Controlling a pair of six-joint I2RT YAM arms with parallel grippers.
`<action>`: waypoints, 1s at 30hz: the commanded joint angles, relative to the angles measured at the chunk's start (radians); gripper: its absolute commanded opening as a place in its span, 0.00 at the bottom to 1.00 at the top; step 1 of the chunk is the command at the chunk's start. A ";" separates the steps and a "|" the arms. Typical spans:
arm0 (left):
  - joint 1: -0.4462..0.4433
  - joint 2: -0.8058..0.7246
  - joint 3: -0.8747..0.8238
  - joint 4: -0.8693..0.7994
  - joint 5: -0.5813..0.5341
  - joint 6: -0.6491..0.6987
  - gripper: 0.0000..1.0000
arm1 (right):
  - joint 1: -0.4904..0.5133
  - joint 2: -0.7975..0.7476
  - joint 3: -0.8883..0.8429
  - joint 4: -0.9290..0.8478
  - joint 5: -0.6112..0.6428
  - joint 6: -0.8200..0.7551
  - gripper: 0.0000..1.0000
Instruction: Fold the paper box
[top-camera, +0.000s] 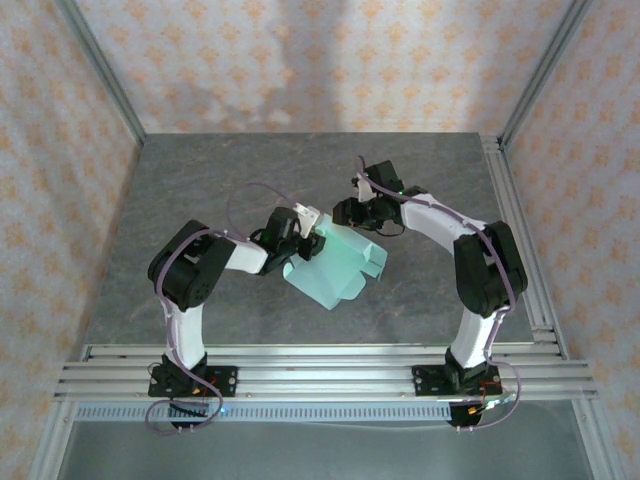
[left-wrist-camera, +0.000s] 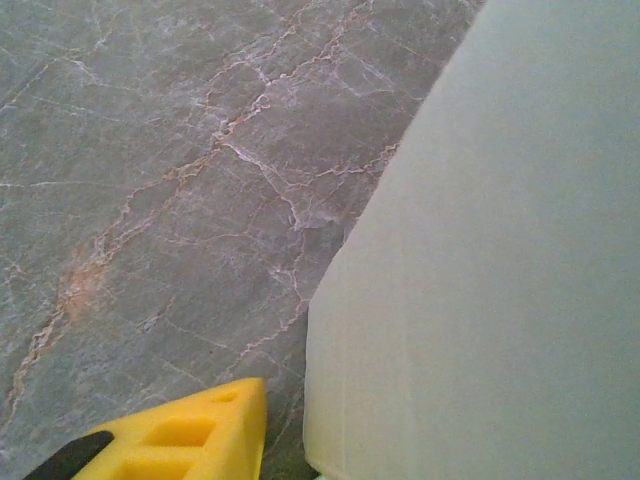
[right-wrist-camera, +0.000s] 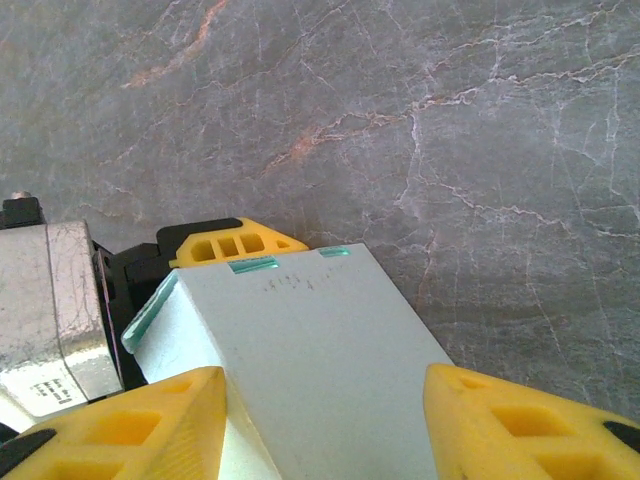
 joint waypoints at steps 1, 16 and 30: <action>0.013 -0.069 -0.017 0.013 -0.034 -0.004 0.40 | -0.001 0.043 0.000 -0.090 0.070 -0.025 0.53; 0.011 -0.106 0.000 -0.031 -0.060 0.029 0.24 | -0.002 0.044 0.002 -0.072 0.040 0.009 0.53; -0.001 -0.091 -0.001 -0.052 -0.077 0.082 0.00 | 0.003 0.066 0.033 0.031 -0.034 0.101 0.60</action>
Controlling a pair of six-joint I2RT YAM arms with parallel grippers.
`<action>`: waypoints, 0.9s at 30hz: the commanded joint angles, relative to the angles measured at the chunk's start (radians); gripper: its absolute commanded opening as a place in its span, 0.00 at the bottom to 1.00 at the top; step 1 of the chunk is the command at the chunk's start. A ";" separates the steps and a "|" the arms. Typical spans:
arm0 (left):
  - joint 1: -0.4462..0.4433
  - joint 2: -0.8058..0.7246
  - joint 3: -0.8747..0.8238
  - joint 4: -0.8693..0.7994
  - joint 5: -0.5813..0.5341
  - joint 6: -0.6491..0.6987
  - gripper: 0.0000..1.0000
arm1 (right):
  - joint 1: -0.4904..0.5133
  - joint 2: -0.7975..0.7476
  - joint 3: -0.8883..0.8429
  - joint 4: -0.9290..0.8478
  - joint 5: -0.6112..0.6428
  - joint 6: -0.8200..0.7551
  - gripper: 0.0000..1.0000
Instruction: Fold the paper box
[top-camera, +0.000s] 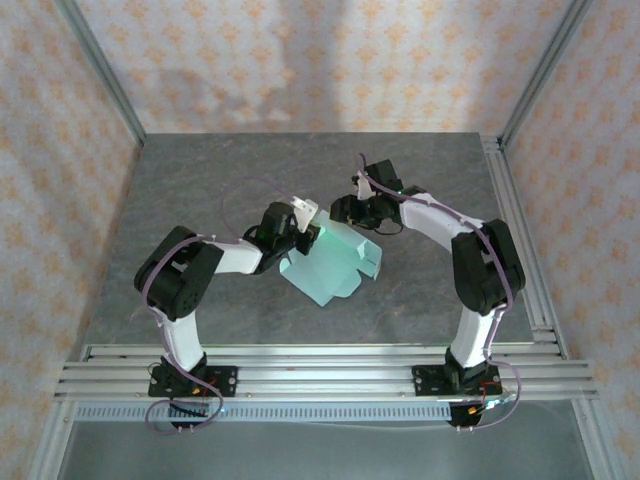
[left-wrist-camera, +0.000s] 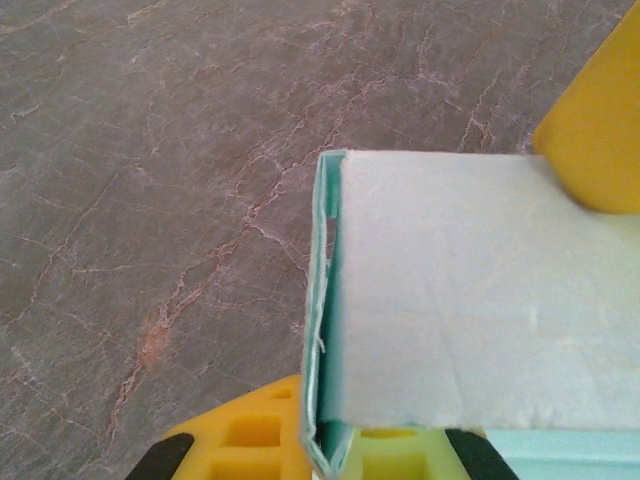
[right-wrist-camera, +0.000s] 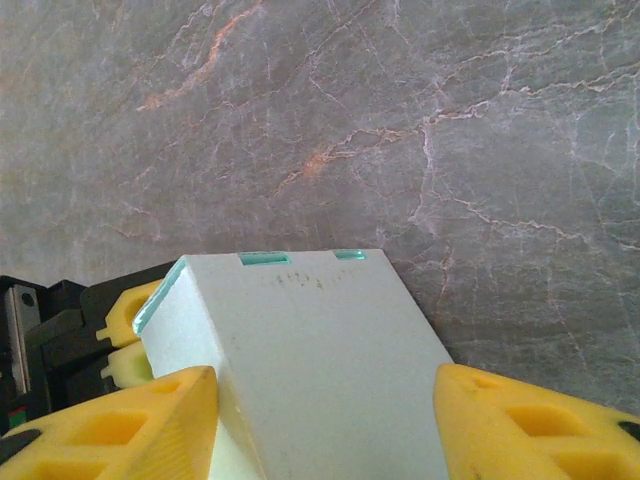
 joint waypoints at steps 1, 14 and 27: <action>-0.006 0.009 0.013 -0.042 -0.043 0.022 0.00 | 0.005 0.054 0.033 -0.005 -0.011 0.039 0.60; -0.011 0.003 0.001 -0.027 -0.045 0.026 0.00 | 0.017 0.077 -0.004 0.098 -0.059 0.063 0.72; -0.017 -0.005 -0.016 -0.007 -0.043 0.021 0.01 | 0.019 0.128 -0.024 0.093 -0.047 0.035 0.67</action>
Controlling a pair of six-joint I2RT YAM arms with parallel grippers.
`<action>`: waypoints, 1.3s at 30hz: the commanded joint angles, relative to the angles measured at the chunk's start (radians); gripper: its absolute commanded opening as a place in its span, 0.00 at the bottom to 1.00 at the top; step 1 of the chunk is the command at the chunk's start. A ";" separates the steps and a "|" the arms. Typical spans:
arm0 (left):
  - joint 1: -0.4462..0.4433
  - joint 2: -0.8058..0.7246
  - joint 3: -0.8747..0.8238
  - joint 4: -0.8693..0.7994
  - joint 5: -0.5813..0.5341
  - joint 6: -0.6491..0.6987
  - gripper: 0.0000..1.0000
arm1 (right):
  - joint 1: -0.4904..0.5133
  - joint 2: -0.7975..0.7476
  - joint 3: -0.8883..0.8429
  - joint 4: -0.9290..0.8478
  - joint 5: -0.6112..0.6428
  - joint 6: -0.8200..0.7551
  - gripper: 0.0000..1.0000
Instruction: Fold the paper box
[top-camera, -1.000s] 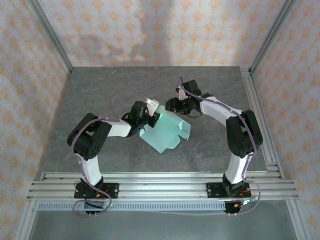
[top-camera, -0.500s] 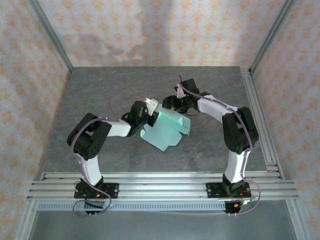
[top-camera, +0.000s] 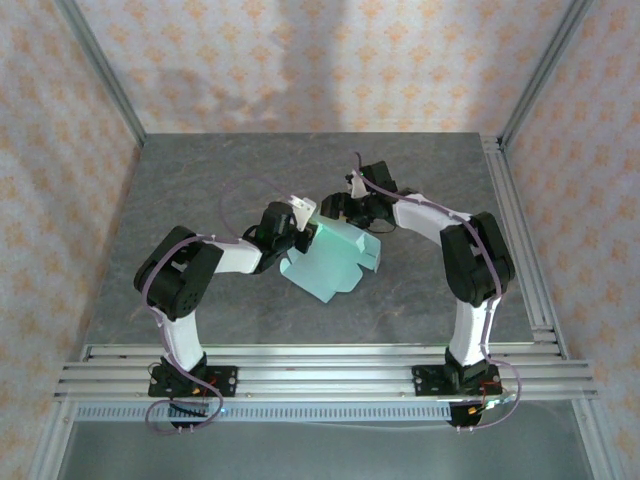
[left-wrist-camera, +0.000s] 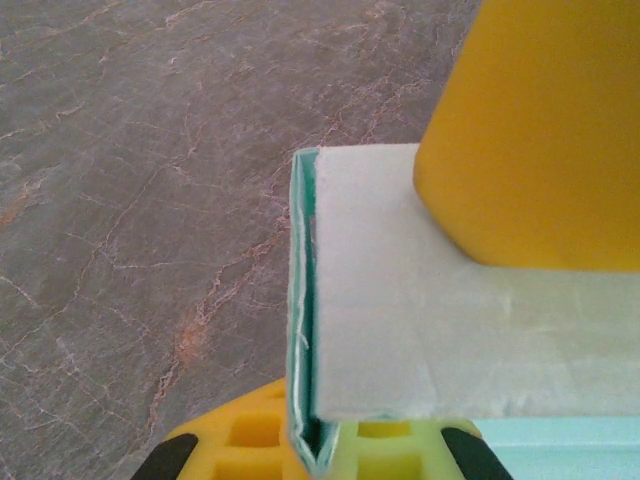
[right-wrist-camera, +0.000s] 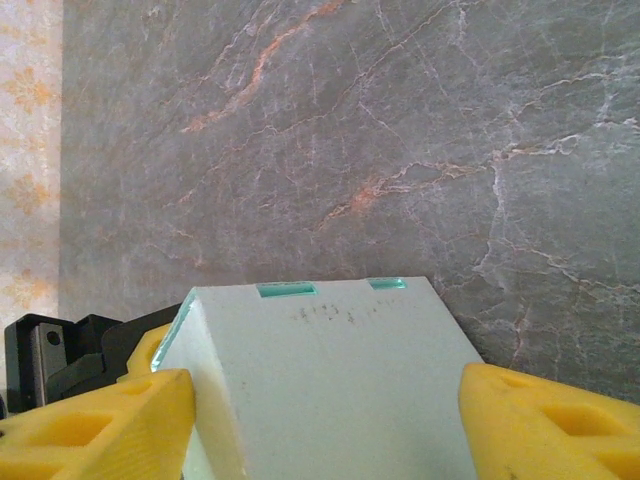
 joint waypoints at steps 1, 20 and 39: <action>-0.018 -0.006 -0.022 -0.005 -0.013 0.018 0.05 | 0.012 0.048 -0.039 -0.055 0.043 -0.034 0.65; -0.019 0.055 -0.030 0.090 -0.100 -0.052 0.29 | 0.001 0.034 -0.144 0.079 -0.122 0.098 0.59; -0.035 -0.099 -0.153 0.066 -0.178 -0.085 0.00 | 0.020 -0.023 -0.127 -0.062 0.041 0.003 0.60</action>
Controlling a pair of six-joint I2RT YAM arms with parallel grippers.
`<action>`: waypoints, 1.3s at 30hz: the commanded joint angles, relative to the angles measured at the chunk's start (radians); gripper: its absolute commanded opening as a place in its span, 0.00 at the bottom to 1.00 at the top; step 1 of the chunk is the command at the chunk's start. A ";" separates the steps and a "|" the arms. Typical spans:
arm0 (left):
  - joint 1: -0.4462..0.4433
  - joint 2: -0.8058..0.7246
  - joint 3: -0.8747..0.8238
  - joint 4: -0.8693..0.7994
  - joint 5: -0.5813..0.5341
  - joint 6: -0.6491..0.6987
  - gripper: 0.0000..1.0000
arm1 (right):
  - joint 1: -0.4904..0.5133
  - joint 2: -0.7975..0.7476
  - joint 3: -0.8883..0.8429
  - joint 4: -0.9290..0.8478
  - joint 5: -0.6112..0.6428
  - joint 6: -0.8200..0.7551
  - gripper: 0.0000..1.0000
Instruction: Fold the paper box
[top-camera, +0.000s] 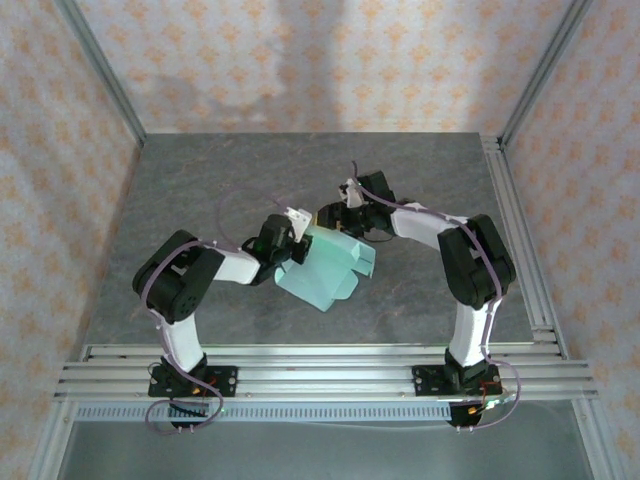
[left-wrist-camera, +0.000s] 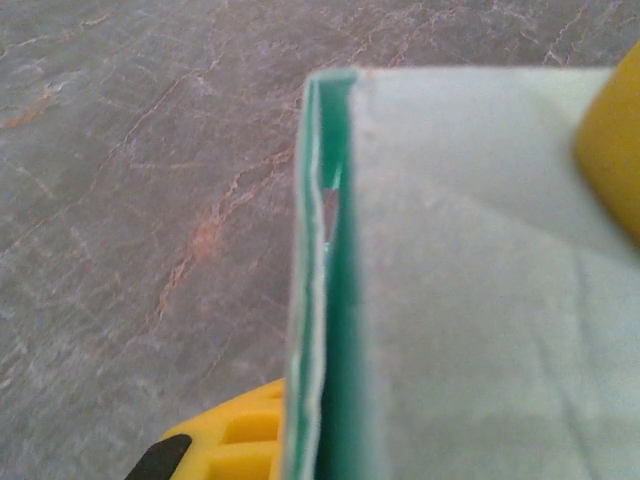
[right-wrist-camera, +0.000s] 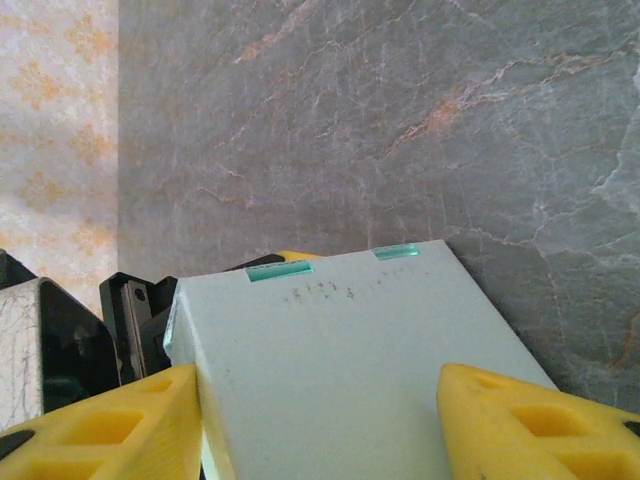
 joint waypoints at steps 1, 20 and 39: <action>-0.014 -0.072 -0.033 0.012 -0.096 -0.048 0.00 | -0.006 -0.004 -0.037 -0.144 0.161 -0.036 0.60; -0.025 -0.030 0.044 -0.002 -0.197 -0.123 0.06 | 0.039 -0.007 -0.121 0.040 0.103 0.110 0.55; 0.016 -0.008 -0.043 0.246 -0.034 -0.093 0.38 | -0.028 0.044 -0.045 -0.048 -0.066 0.082 0.55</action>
